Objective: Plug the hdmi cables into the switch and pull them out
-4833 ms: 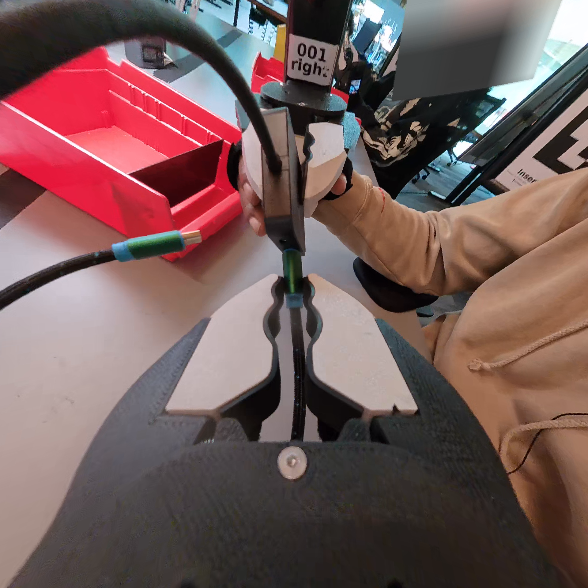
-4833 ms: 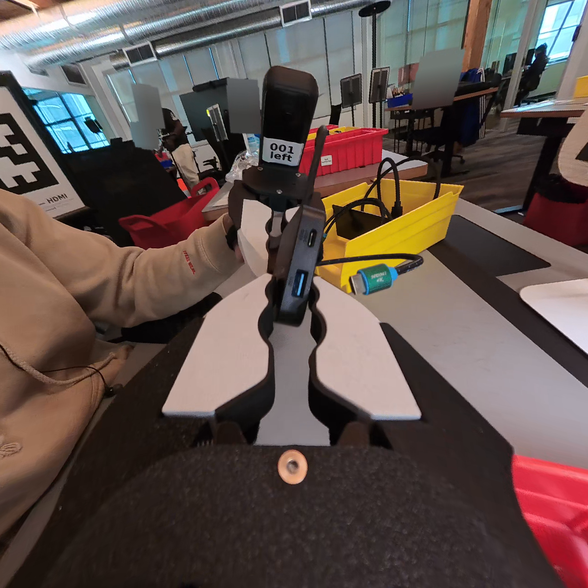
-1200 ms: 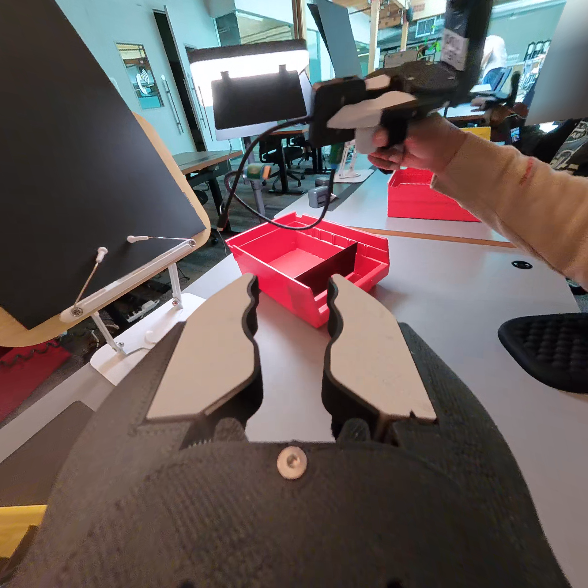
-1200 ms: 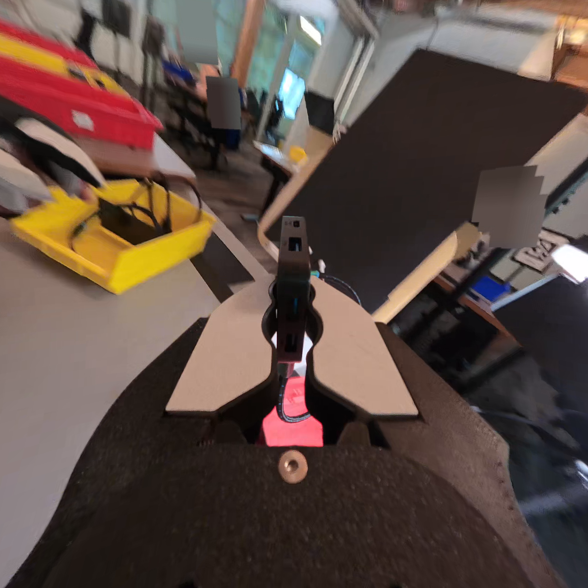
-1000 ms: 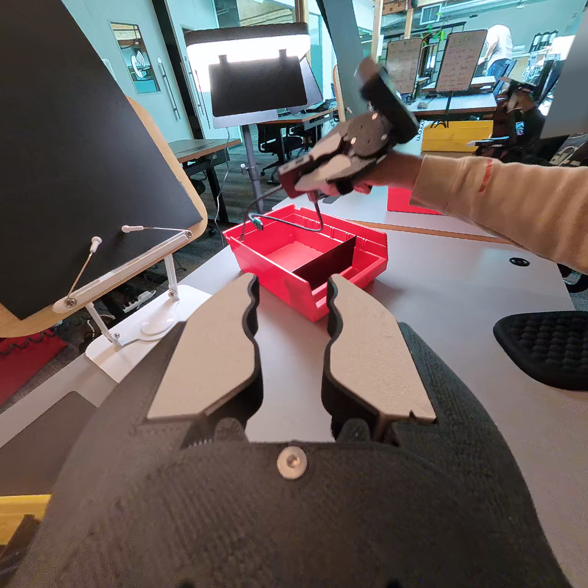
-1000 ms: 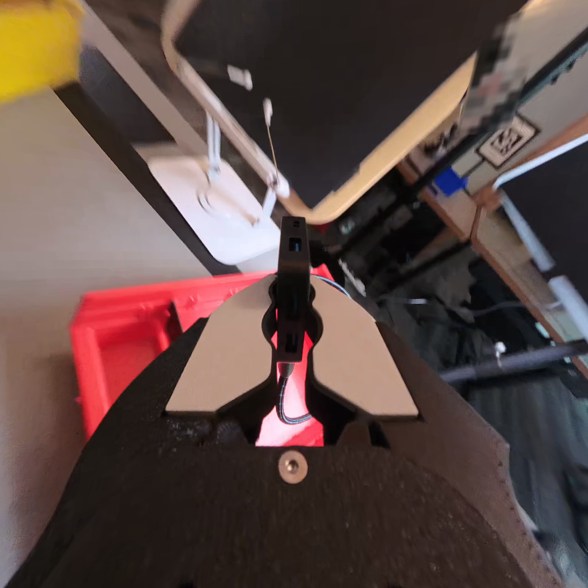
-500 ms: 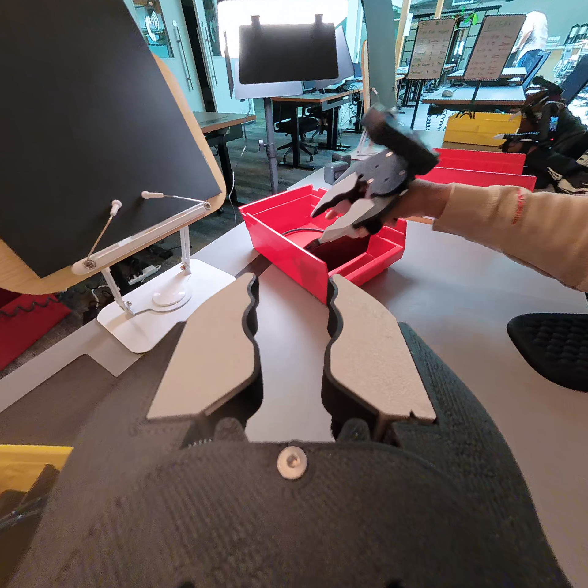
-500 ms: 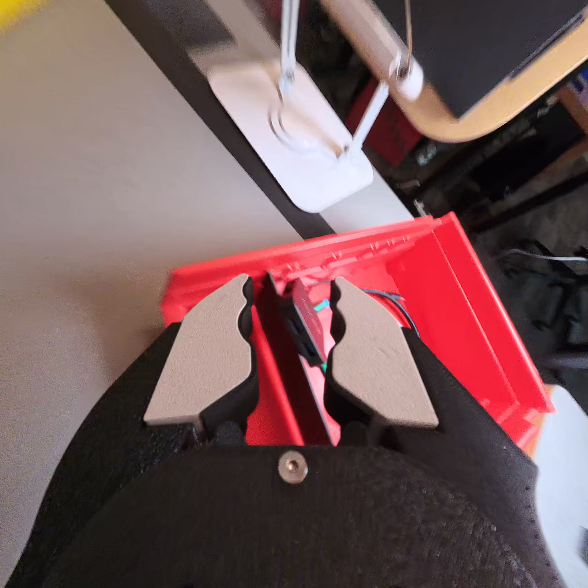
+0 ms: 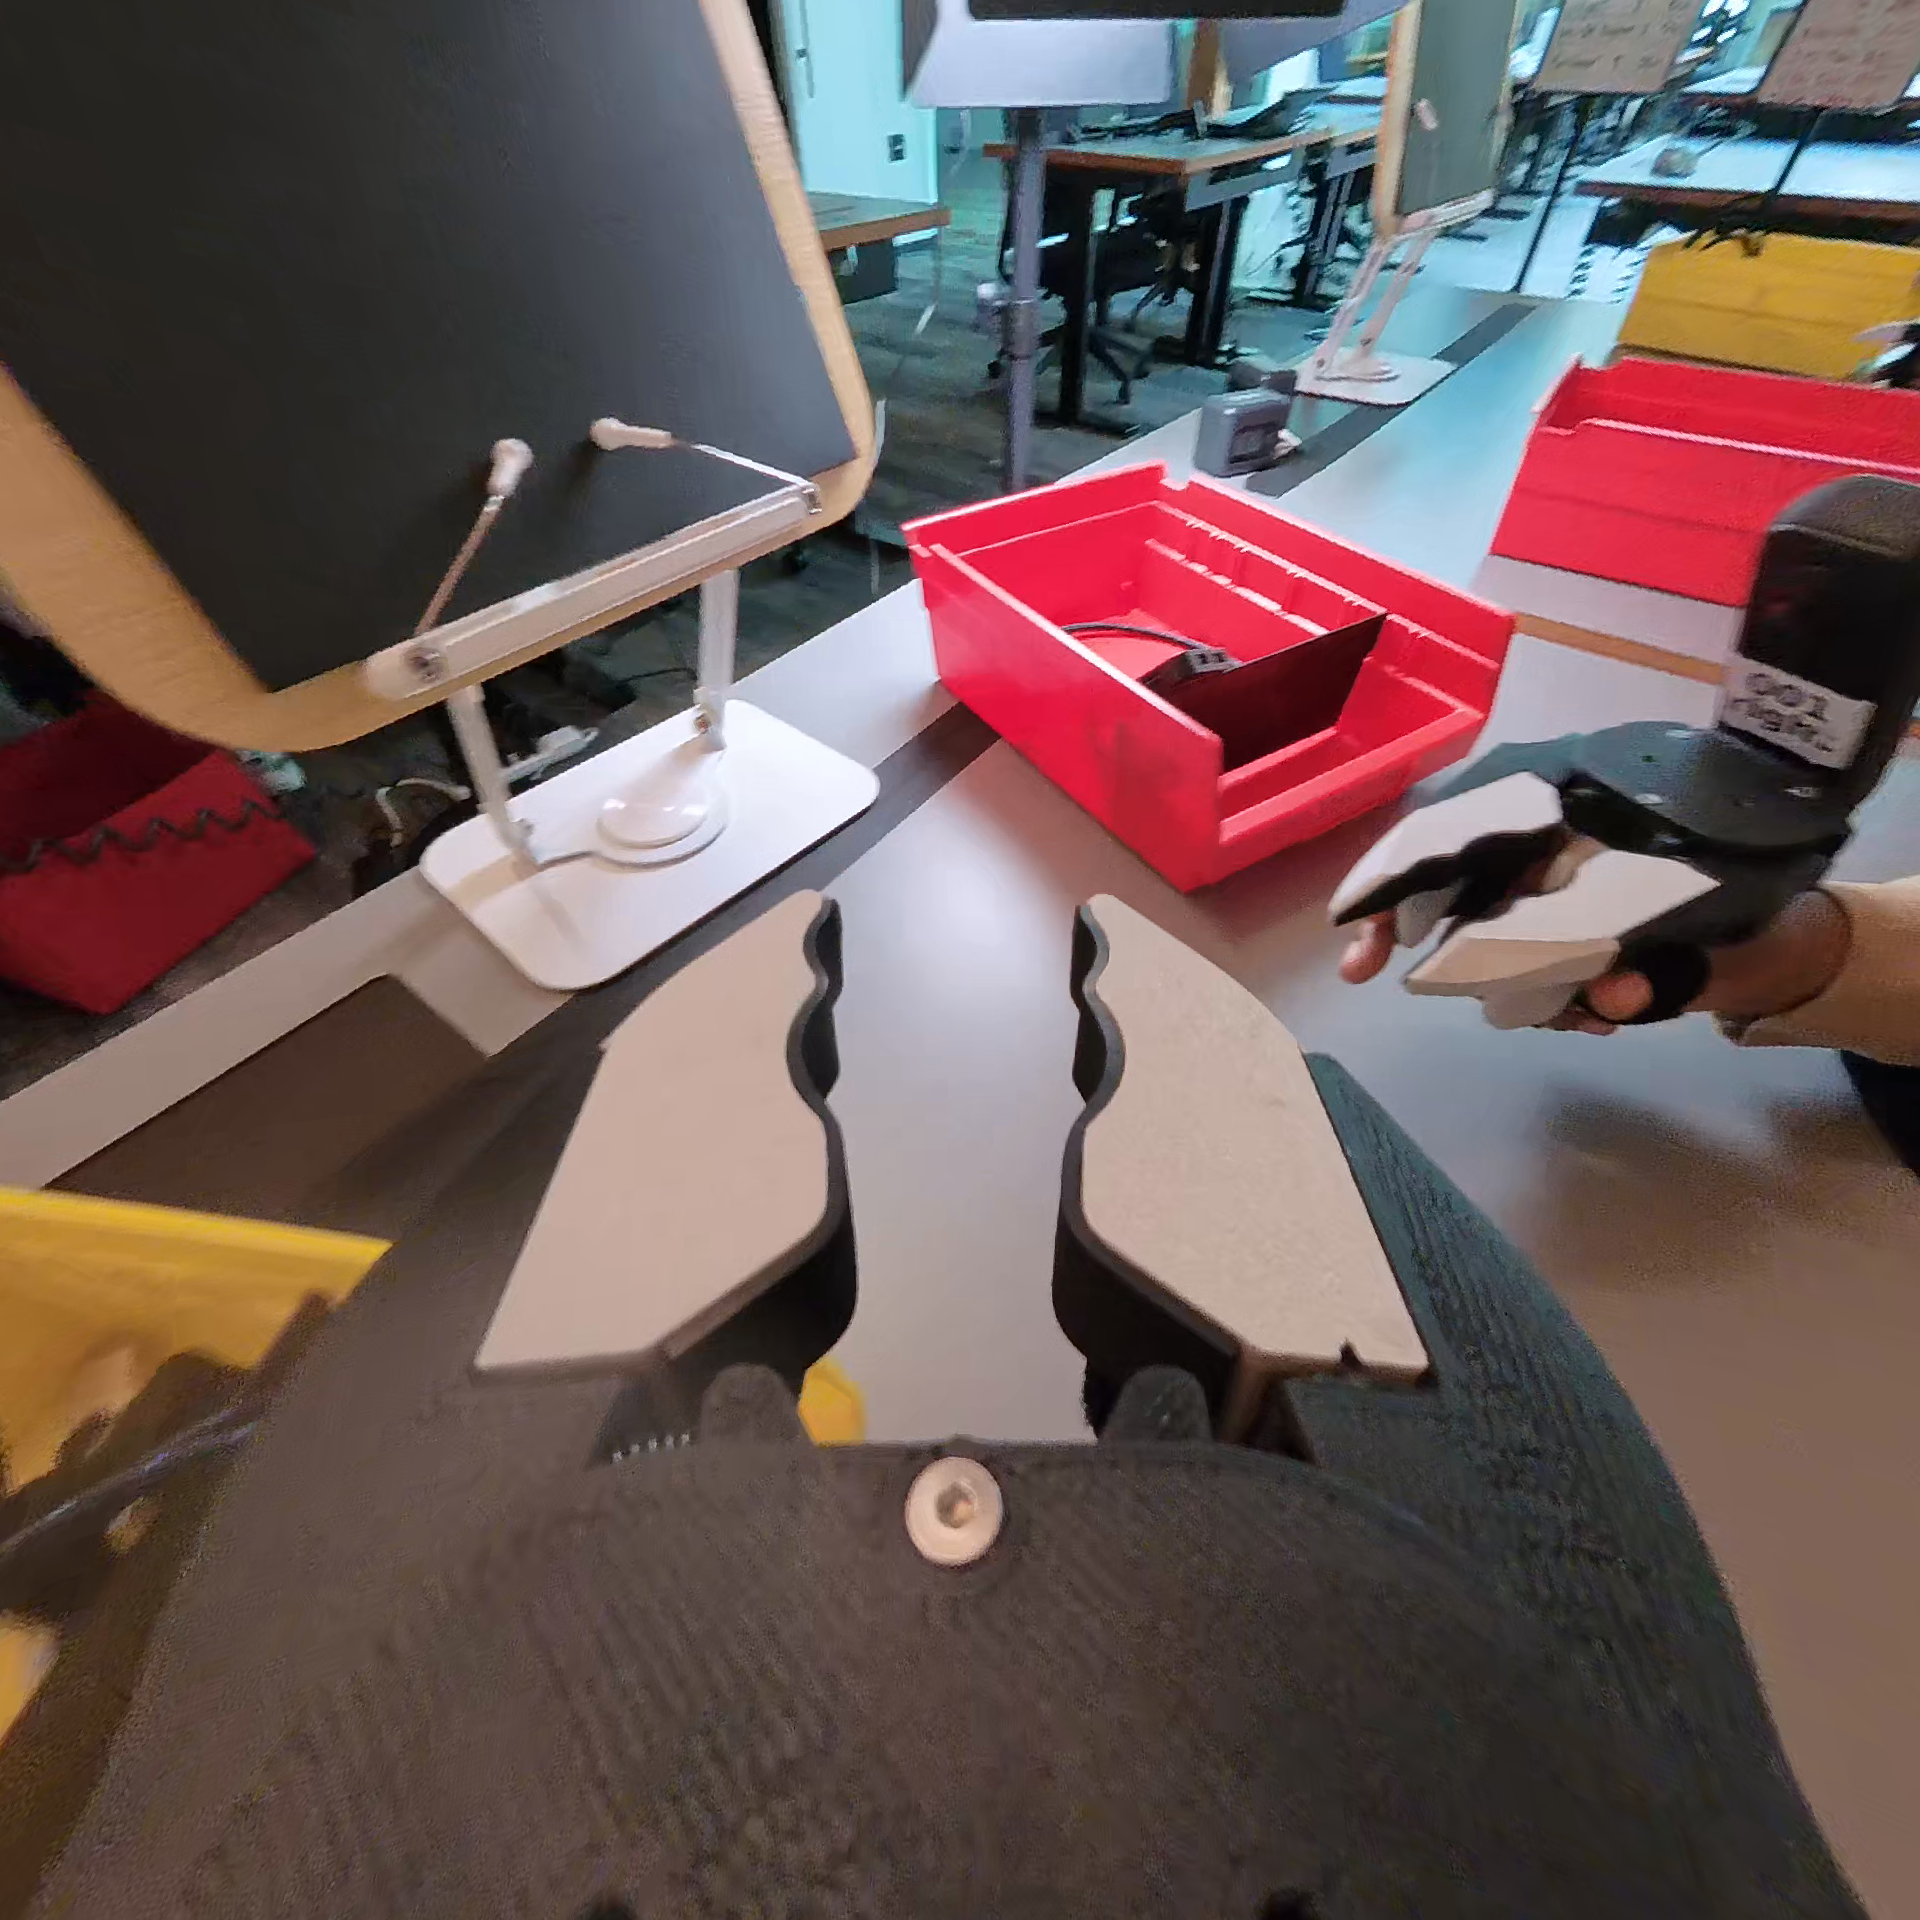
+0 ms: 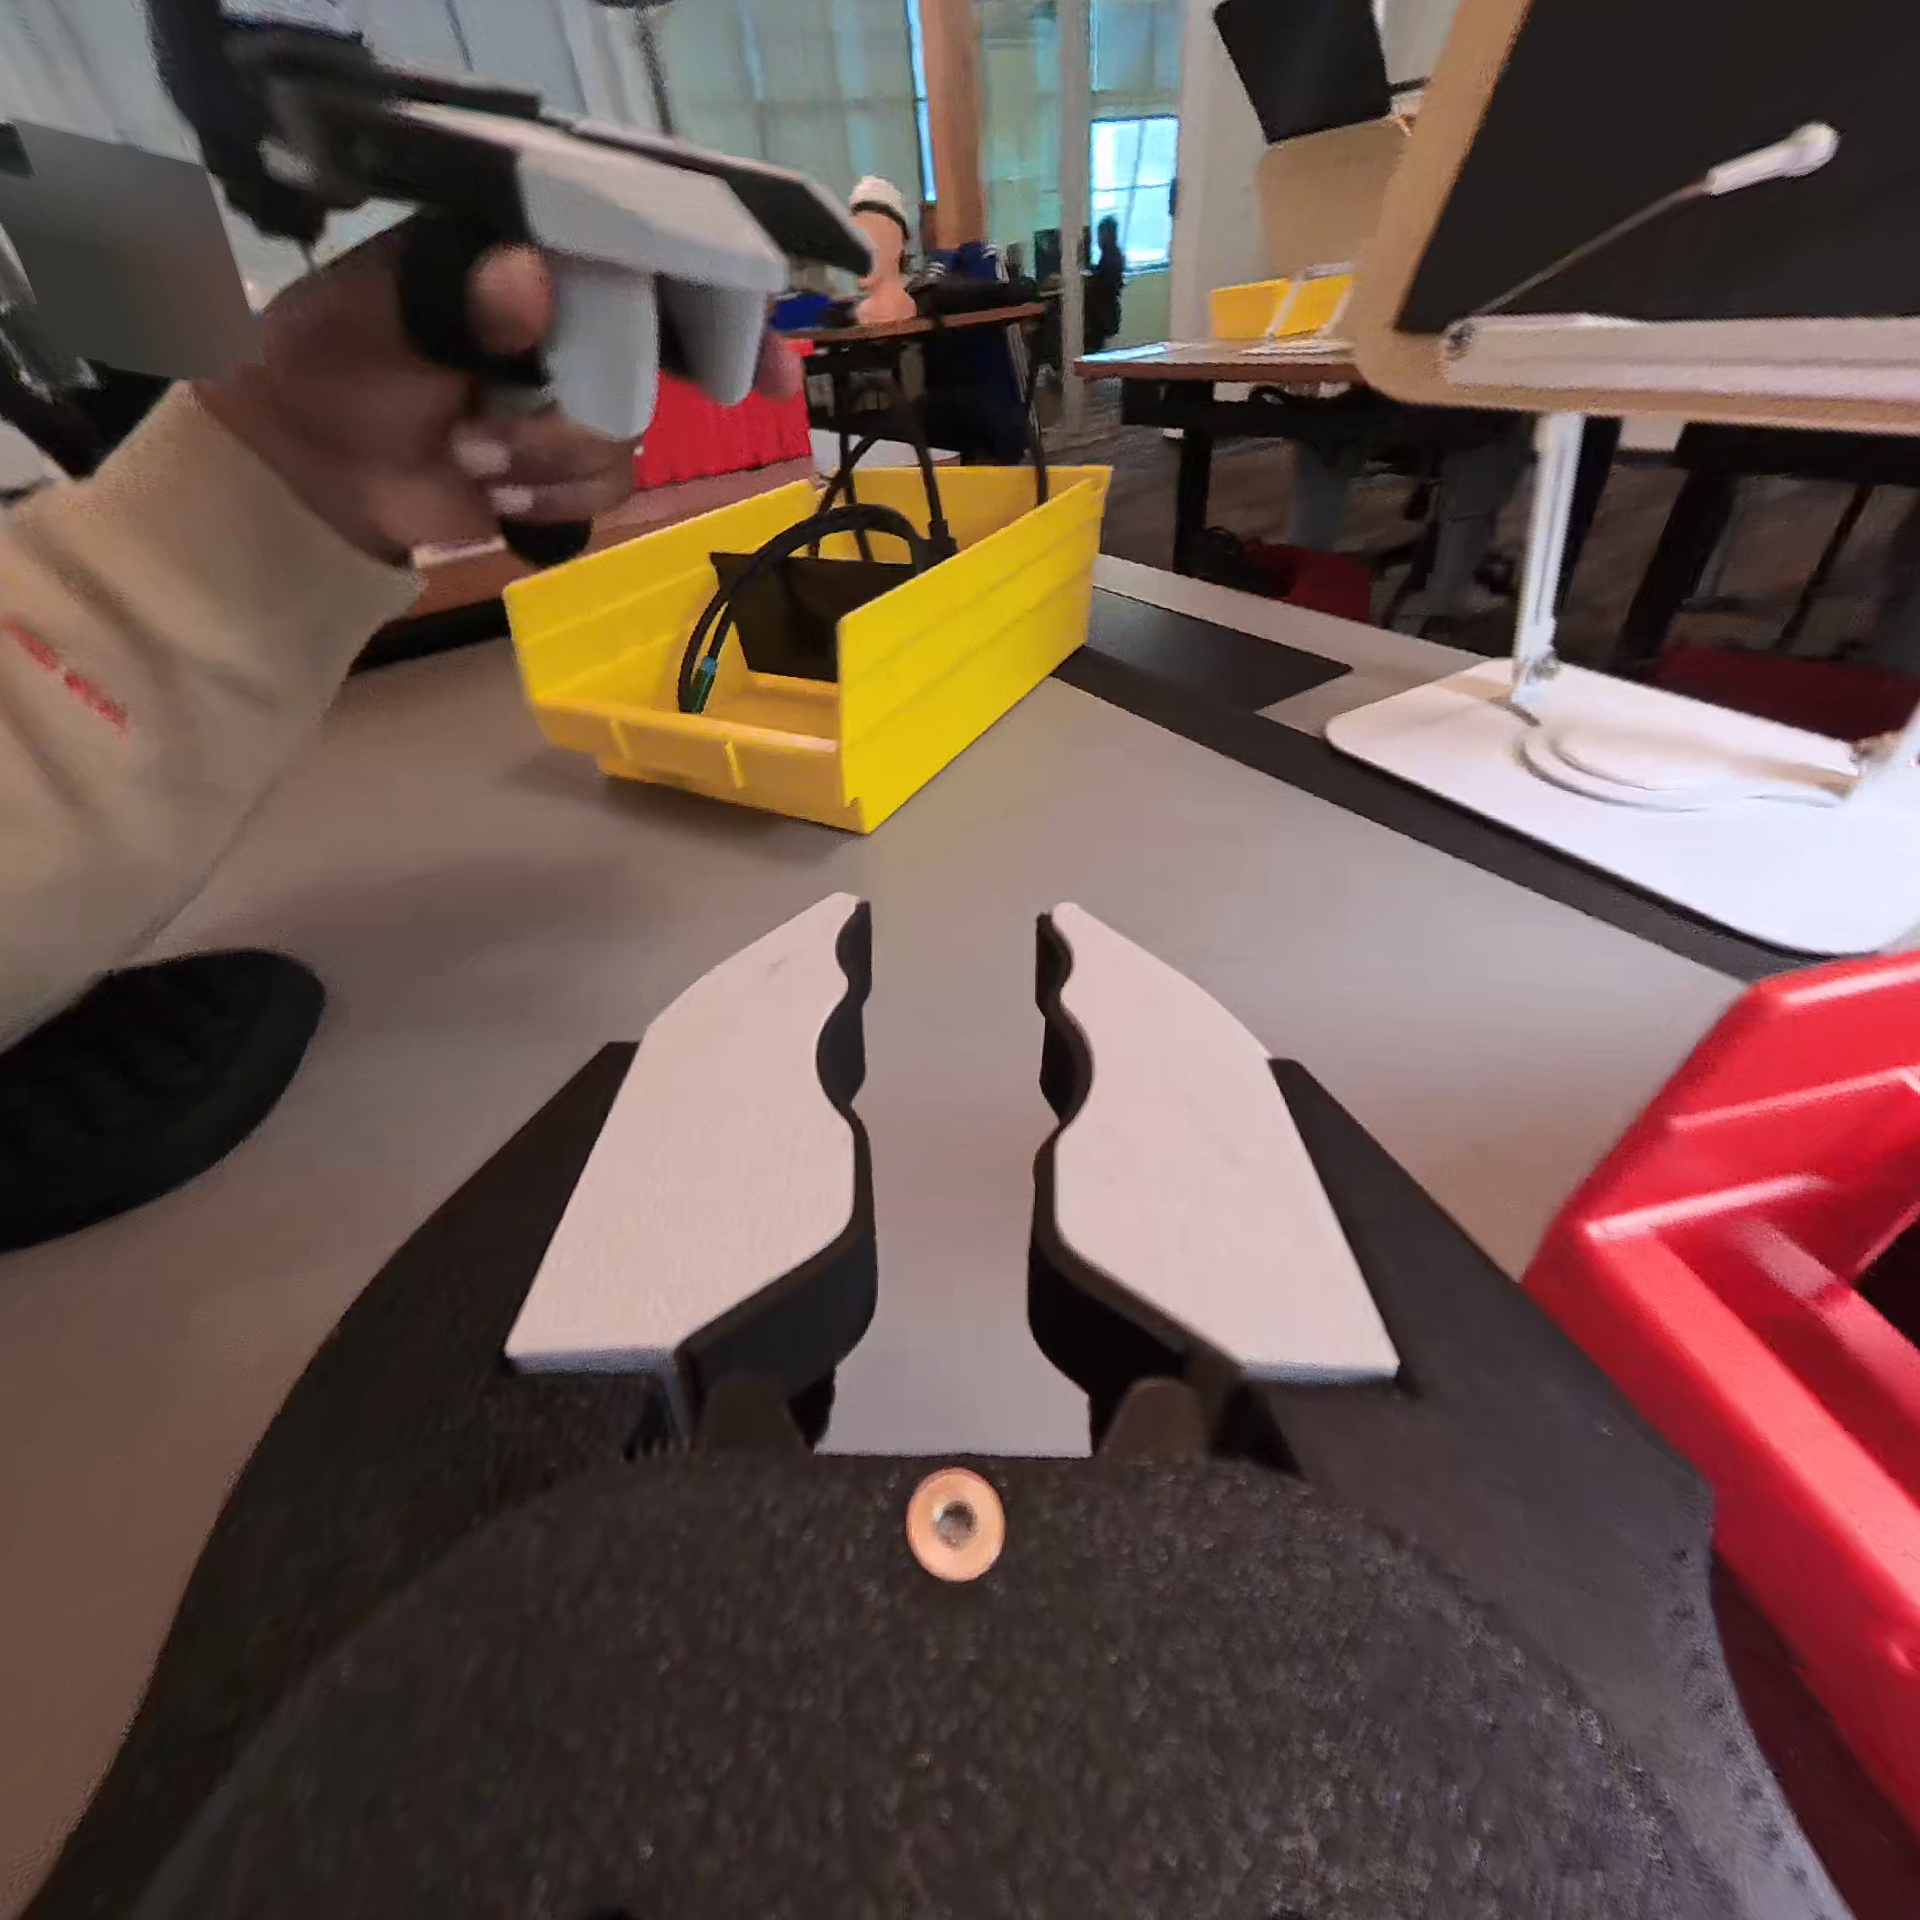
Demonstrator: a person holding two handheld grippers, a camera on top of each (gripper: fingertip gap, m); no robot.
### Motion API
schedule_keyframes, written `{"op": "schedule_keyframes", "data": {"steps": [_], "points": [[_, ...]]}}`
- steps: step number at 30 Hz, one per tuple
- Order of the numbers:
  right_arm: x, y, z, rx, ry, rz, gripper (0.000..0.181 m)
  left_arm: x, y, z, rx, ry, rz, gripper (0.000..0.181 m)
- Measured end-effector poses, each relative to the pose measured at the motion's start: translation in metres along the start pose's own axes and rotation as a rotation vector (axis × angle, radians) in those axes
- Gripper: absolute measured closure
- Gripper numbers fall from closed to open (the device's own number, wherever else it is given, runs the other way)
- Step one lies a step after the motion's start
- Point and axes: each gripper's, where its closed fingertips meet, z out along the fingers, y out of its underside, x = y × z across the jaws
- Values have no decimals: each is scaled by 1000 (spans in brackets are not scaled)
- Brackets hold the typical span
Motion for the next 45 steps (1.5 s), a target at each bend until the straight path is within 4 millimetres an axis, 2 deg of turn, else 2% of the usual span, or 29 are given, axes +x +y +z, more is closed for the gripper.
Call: {"op": "schedule_keyframes", "data": {"steps": [2,4,7,13,16,18,21,26,30,35,40,42,45], "points": [[-5,-1,1,28,1,-48,153,-19,2,-14,-21,-41,-7,139],[-9,-1,0,50,-28,-22,155,-43,10,-30,-86,-88,-11,139],[-10,6,0,31,-41,-27,155,-91,35,-56,-288,-203,51,139],[-13,5,0,41,-64,-2,156,-180,87,-103,-704,-373,114,142],[-17,7,0,37,-64,-14,157,-215,96,-113,-761,-419,66,144],[-18,7,0,33,-66,-13,157,-229,99,-109,-746,-402,-27,143],[-17,8,-1,34,-66,-7,158,-230,108,-91,-699,-292,-269,140],[-16,10,-1,27,-79,10,159,-243,144,-67,-701,-243,-486,136],[-15,11,-2,24,-82,7,160,-235,154,-46,-691,-107,-652,136],[-13,11,-2,22,-89,14,160,-228,162,-34,-781,-22,-709,133],[-8,10,-4,24,-86,26,161,-241,162,-33,-768,-41,-769,141],[-7,10,-4,27,-89,36,161,-247,171,-38,-811,-88,-755,143],[-5,10,-3,27,-94,44,161,-239,184,-37,-871,-71,-735,144]]}}
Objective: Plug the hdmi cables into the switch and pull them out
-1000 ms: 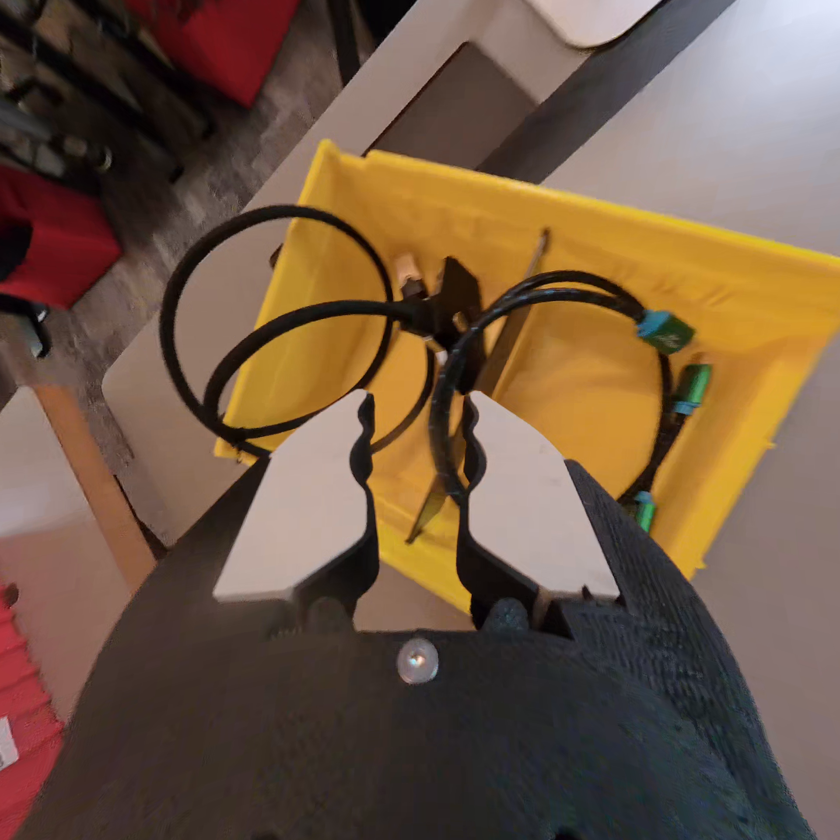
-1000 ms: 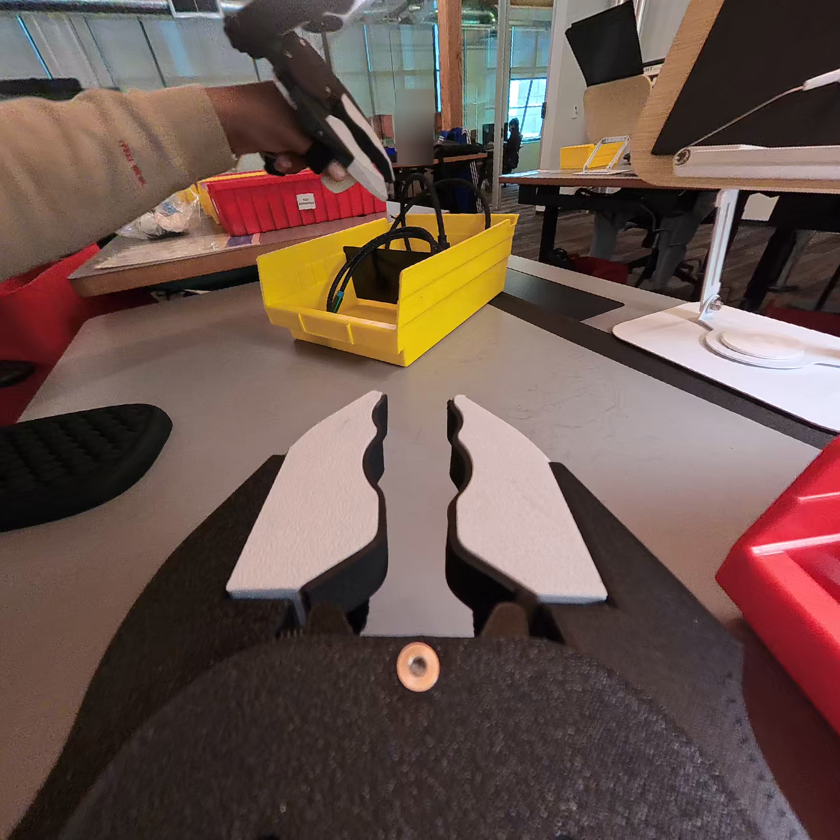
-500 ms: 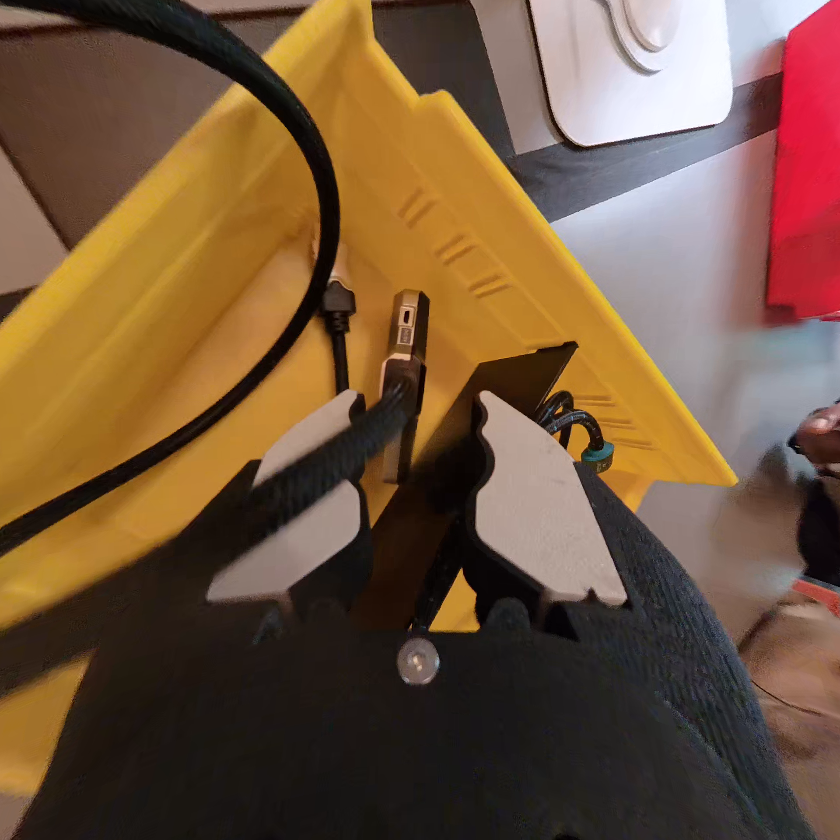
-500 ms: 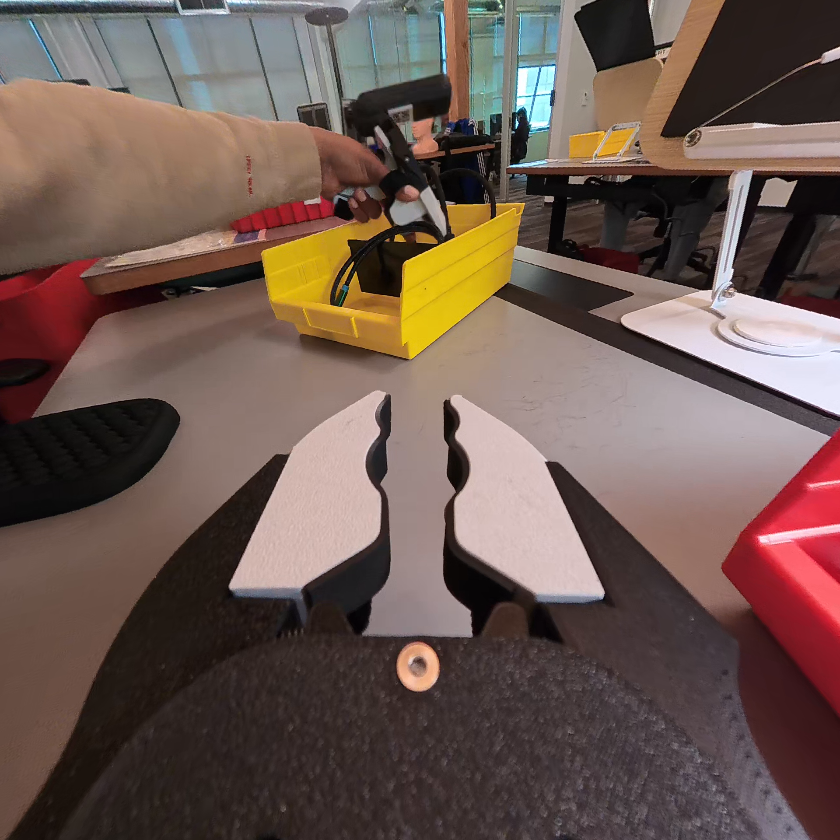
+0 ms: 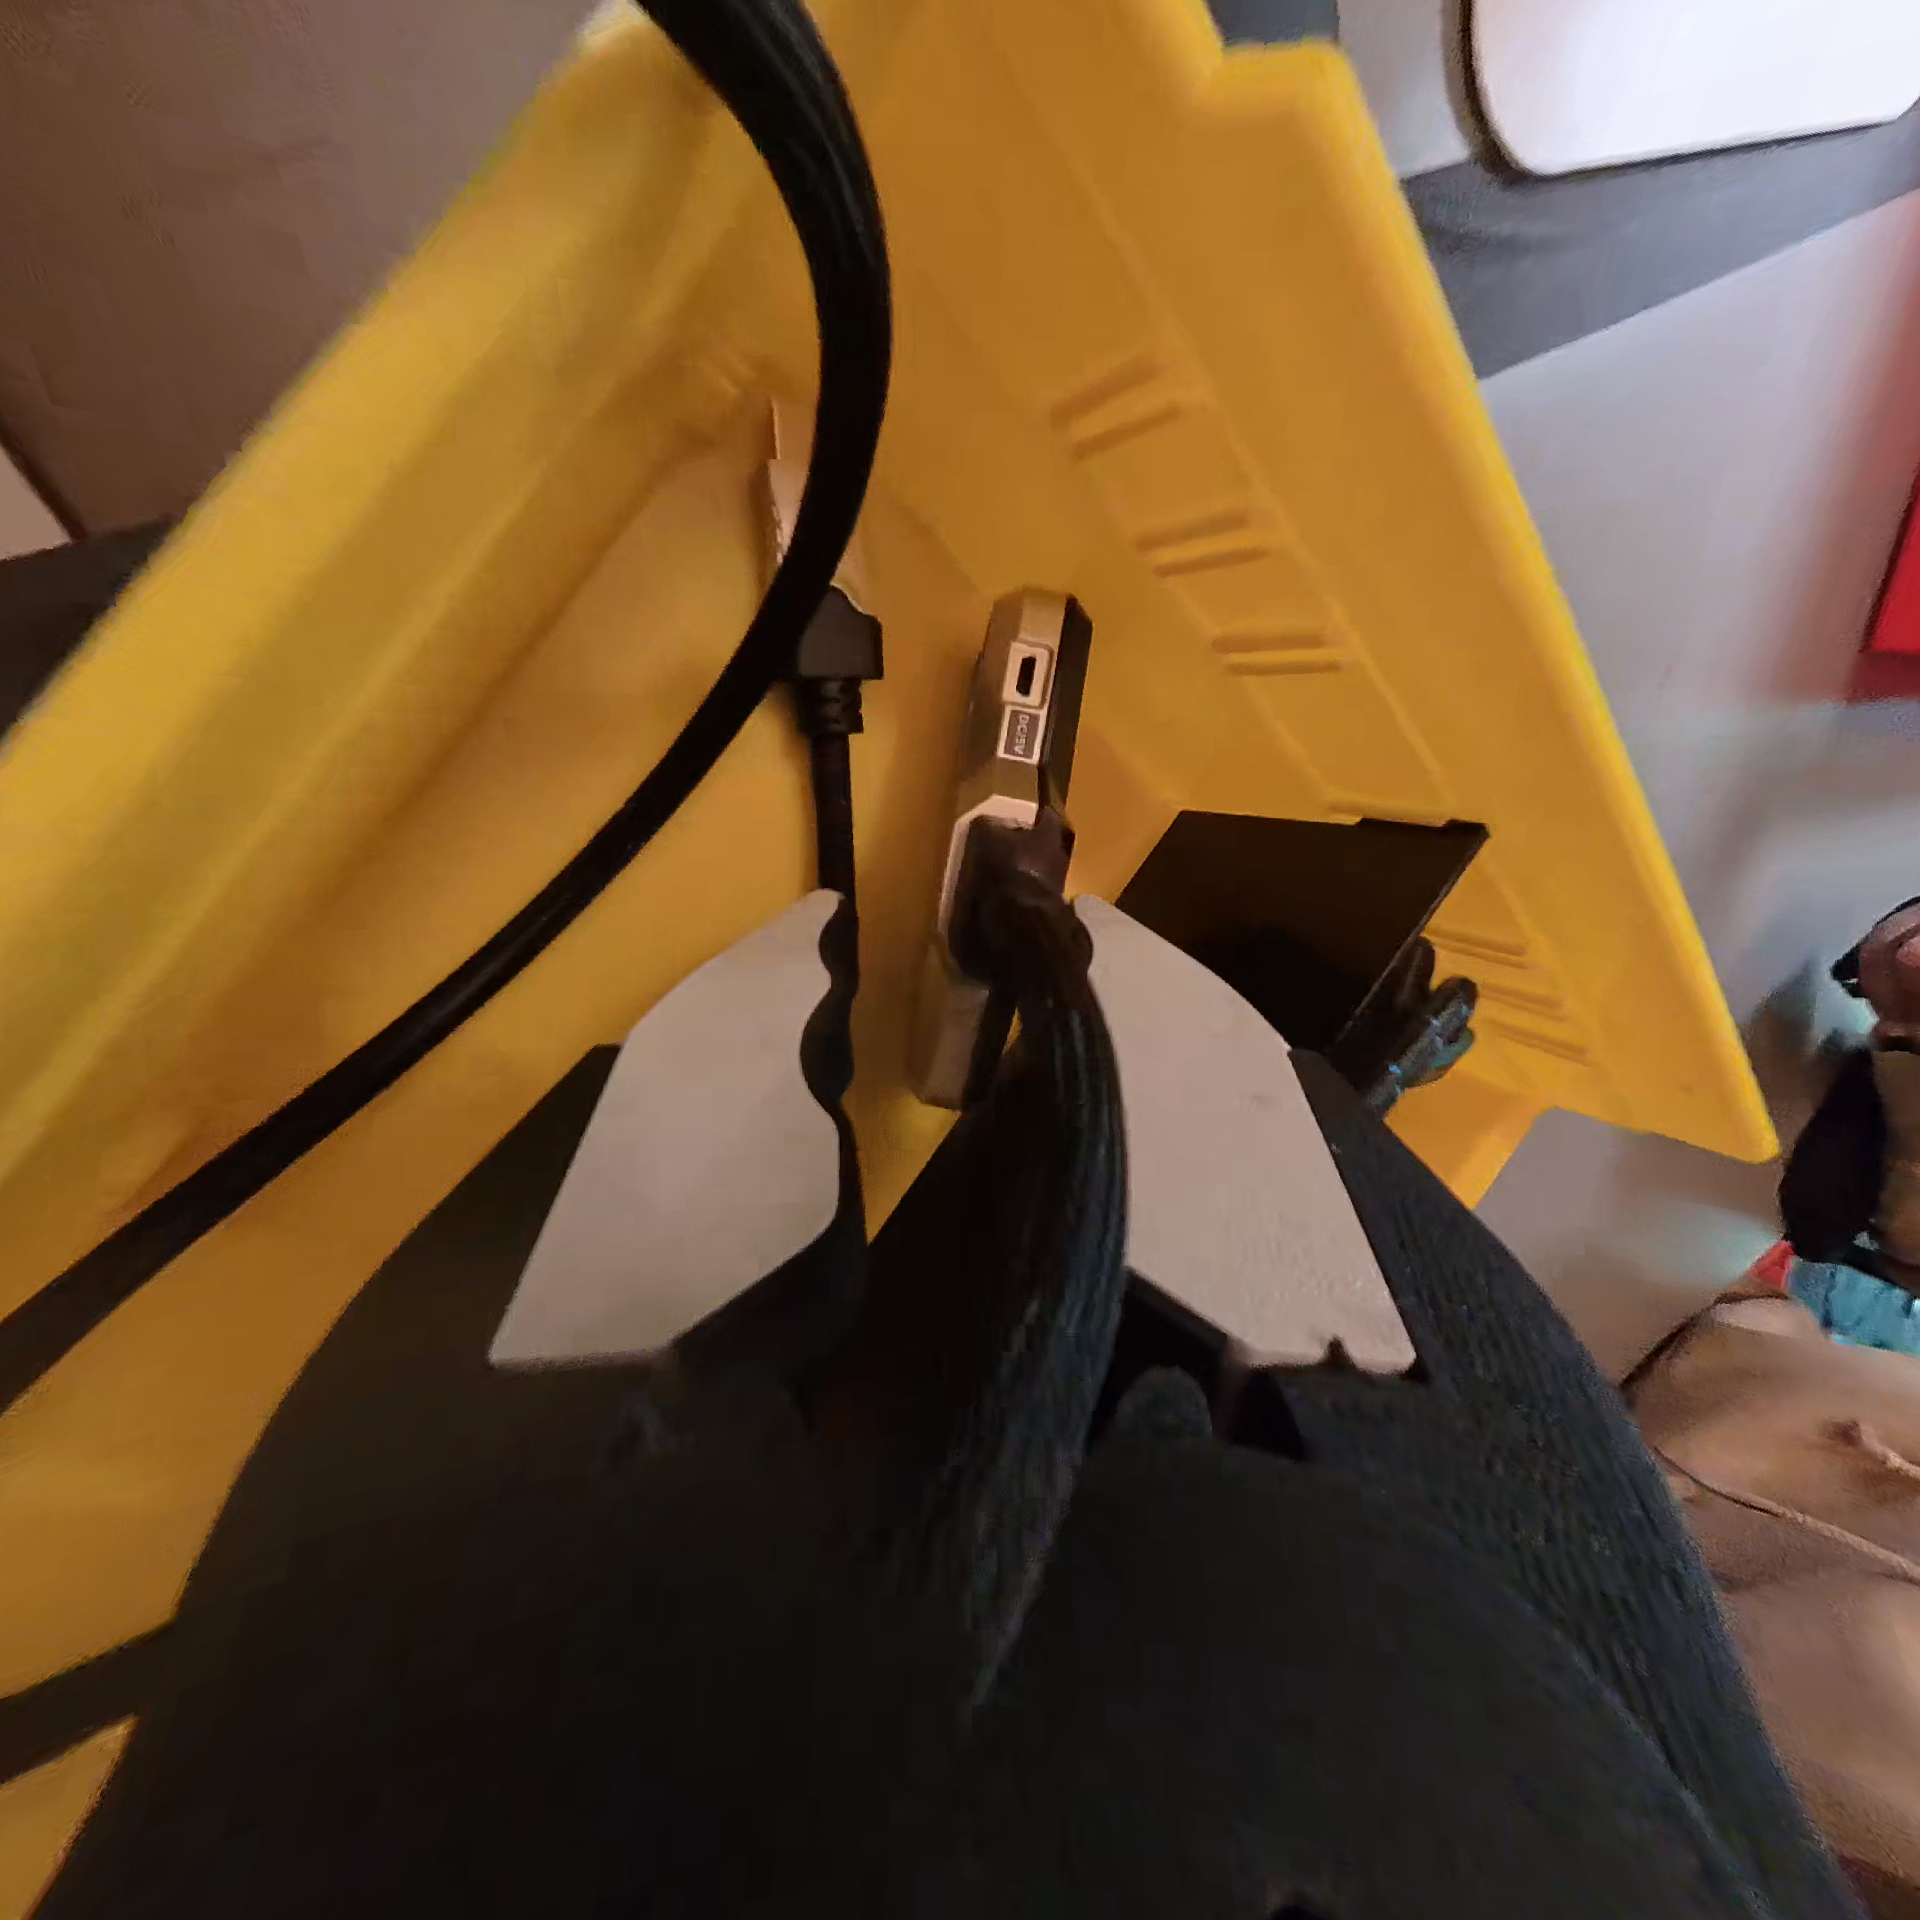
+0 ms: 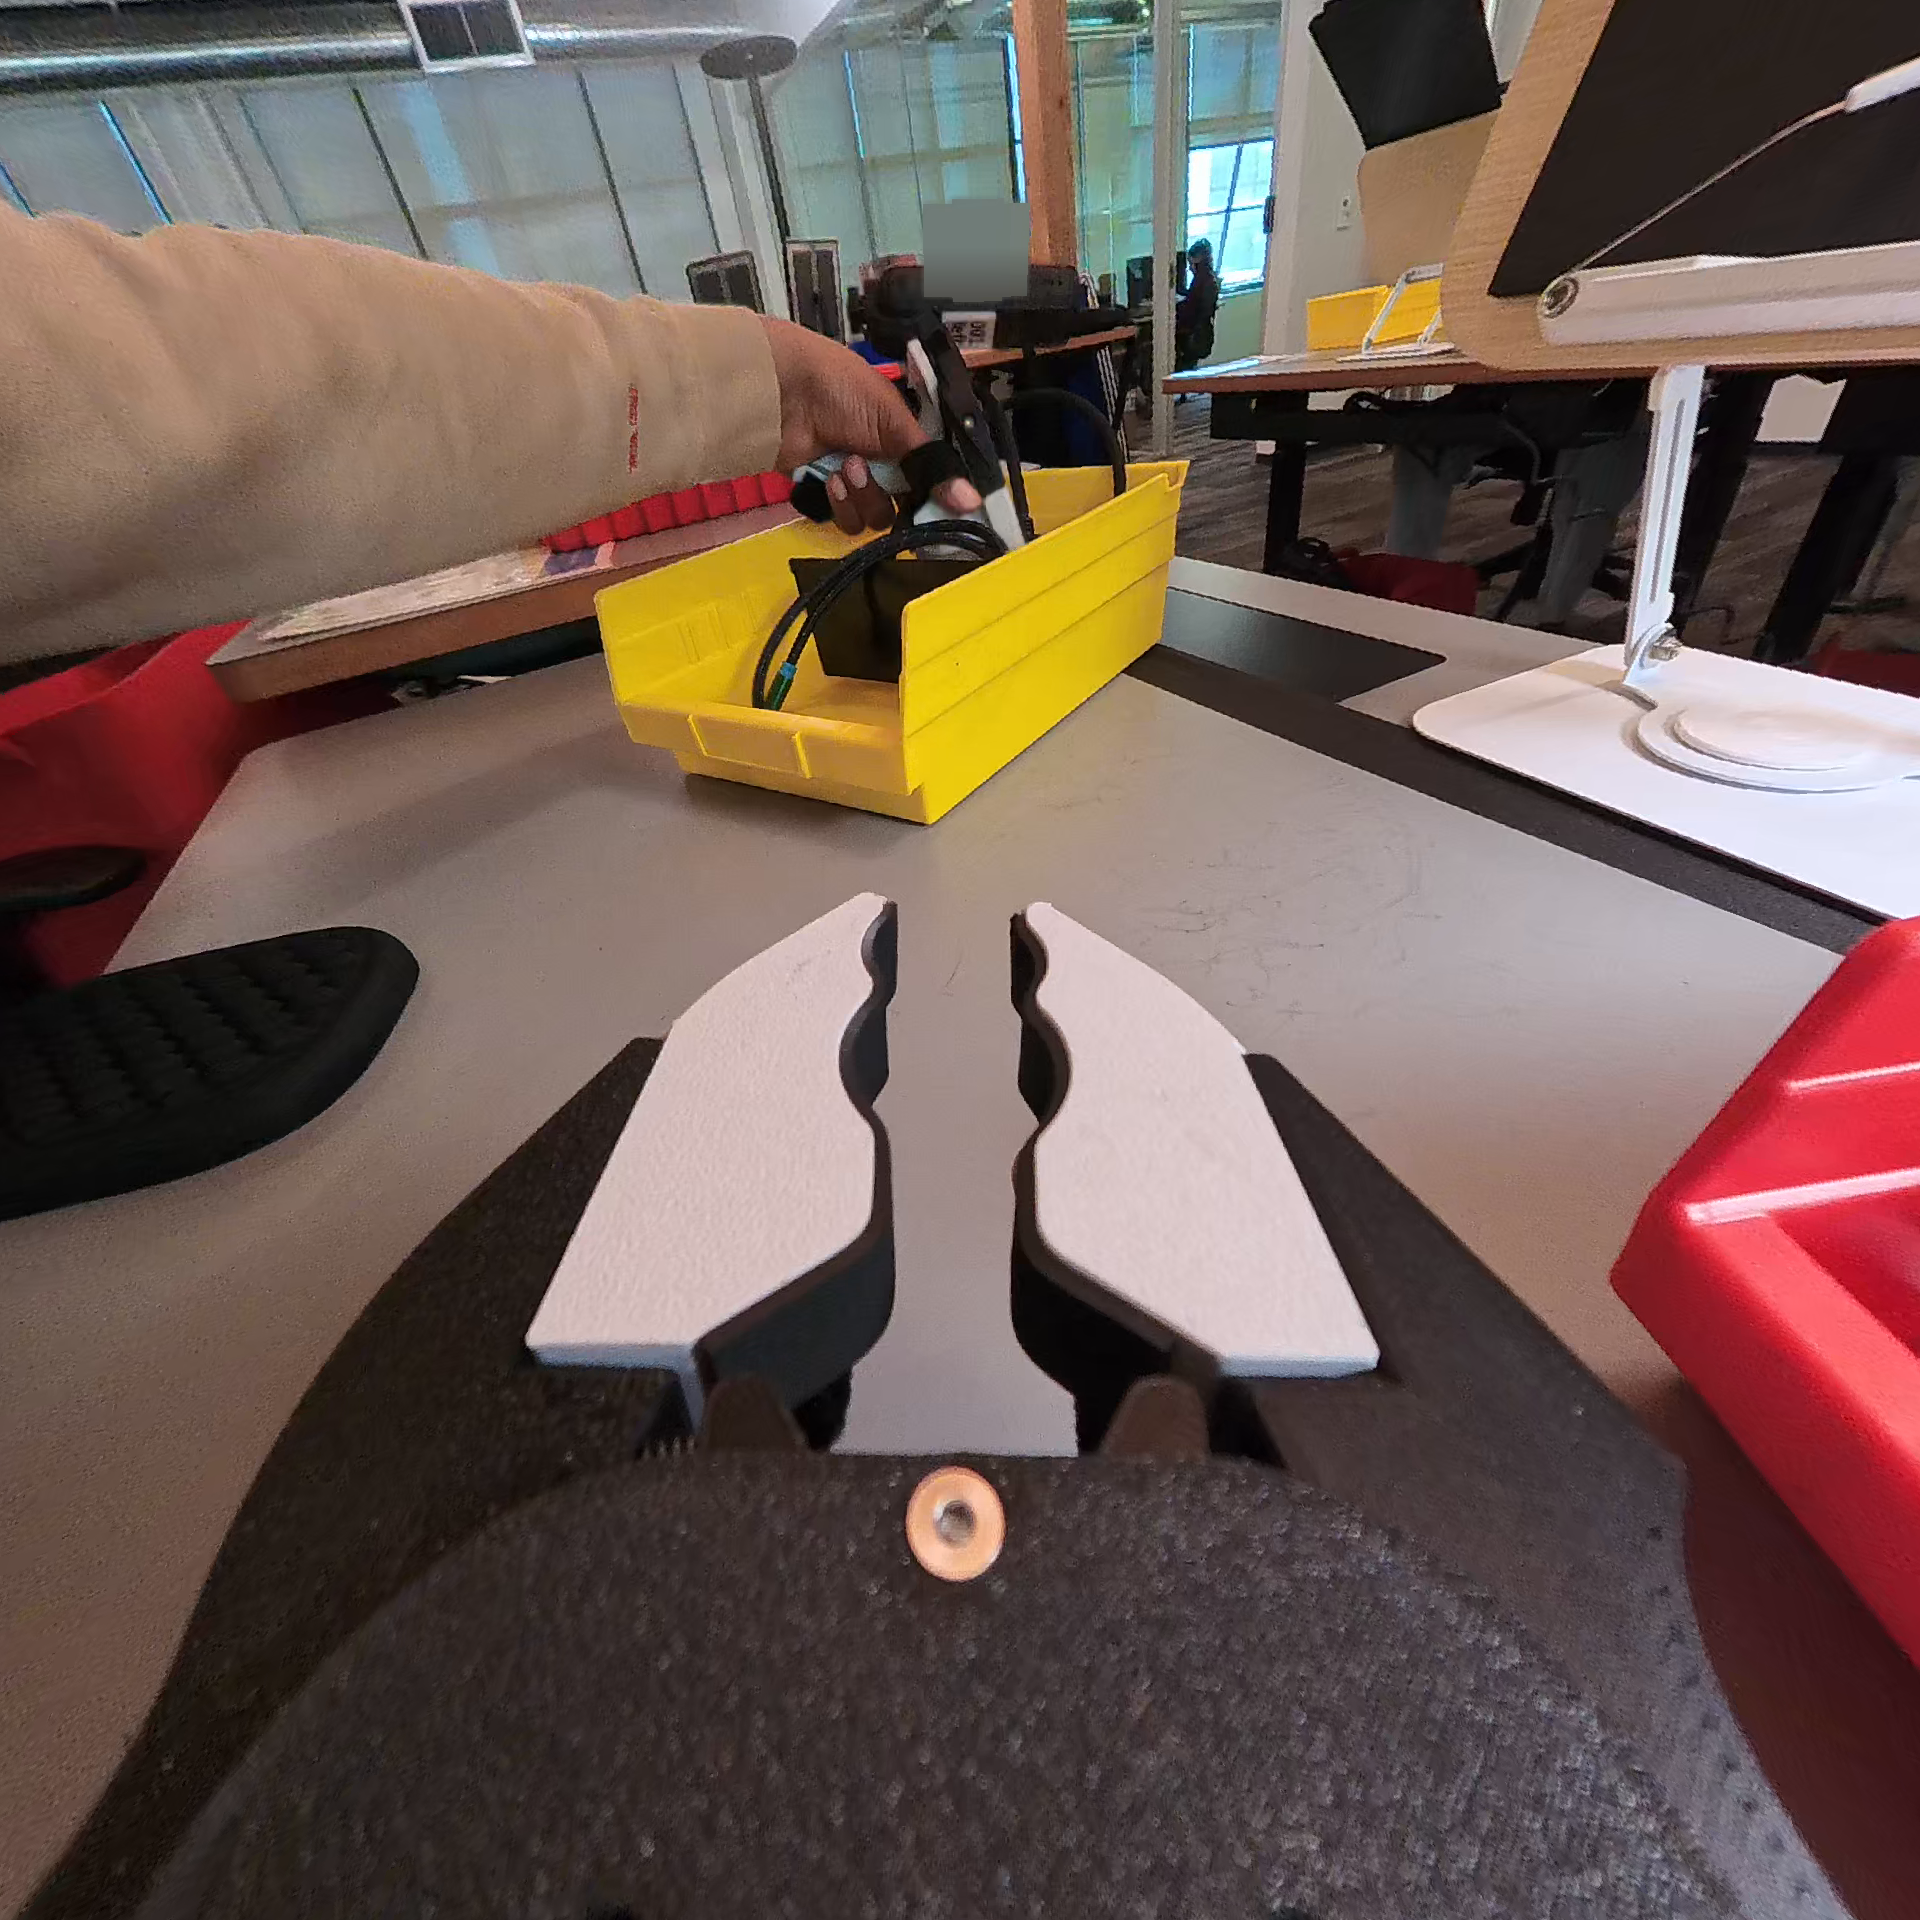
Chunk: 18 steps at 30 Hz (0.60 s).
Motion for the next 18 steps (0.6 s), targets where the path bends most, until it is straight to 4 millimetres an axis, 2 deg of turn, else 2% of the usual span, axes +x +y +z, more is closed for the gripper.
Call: {"op": "schedule_keyframes", "data": {"steps": [2,4,6,8,12,15,18], "points": [[0,2,1,-6,-3,4,161,1,1,9,-10,-22,34,145],[0,4,2,-13,-5,4,161,4,-3,14,6,-28,55,156],[0,5,1,-19,-1,-4,161,-3,-7,10,22,-118,81,157],[0,6,0,-20,6,-14,162,-4,-6,-3,15,-182,110,157],[1,1,-2,1,6,-18,162,27,-18,-58,103,-234,212,157],[-1,0,-2,5,-2,-10,162,67,-27,-110,190,-277,311,158],[-3,1,0,3,-5,-15,163,115,-32,-156,257,-311,410,157]]}}
